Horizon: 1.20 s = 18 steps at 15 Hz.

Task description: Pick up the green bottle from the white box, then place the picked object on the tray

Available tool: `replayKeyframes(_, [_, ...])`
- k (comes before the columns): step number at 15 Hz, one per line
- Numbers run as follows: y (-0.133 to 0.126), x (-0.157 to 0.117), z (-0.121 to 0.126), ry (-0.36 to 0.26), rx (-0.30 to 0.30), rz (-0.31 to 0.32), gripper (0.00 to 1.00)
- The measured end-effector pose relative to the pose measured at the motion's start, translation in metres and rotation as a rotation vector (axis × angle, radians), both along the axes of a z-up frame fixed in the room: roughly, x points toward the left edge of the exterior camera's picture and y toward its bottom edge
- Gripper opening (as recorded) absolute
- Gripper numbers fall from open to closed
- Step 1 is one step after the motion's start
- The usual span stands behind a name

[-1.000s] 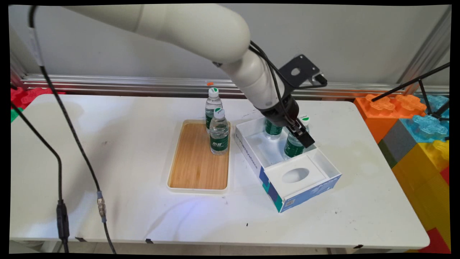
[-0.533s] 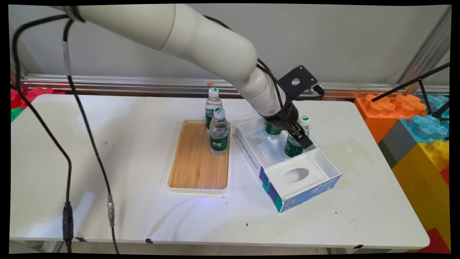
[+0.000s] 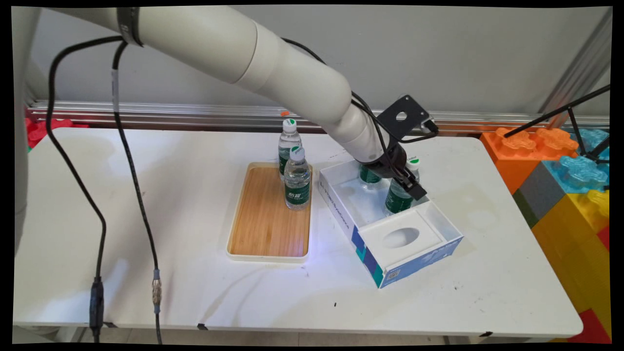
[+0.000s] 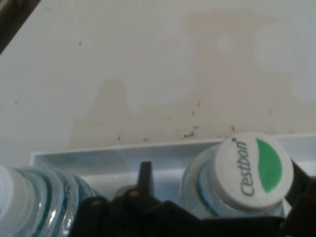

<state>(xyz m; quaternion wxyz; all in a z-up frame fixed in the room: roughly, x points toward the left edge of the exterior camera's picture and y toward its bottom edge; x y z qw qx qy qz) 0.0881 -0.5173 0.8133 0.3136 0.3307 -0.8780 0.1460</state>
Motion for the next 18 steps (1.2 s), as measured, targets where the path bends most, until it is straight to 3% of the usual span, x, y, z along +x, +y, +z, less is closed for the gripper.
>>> replayKeyframes(1, [-0.001, 0.000, -0.002, 0.002, -0.002, -0.001, 1.00])
replayKeyframes(2, [-0.001, 0.000, -0.003, 0.005, -0.004, -0.002, 0.00])
replayKeyframes(7, [0.001, 0.007, -0.002, 0.006, -0.001, 0.005, 0.00])
replayKeyframes(10, [0.002, 0.014, 0.013, 0.017, -0.004, 0.019, 0.00])
replayKeyframes(14, [0.004, 0.028, 0.056, 0.032, -0.003, 0.047, 0.00])
replayKeyframes(18, [0.017, 0.057, 0.124, 0.039, 0.019, 0.070, 0.00])
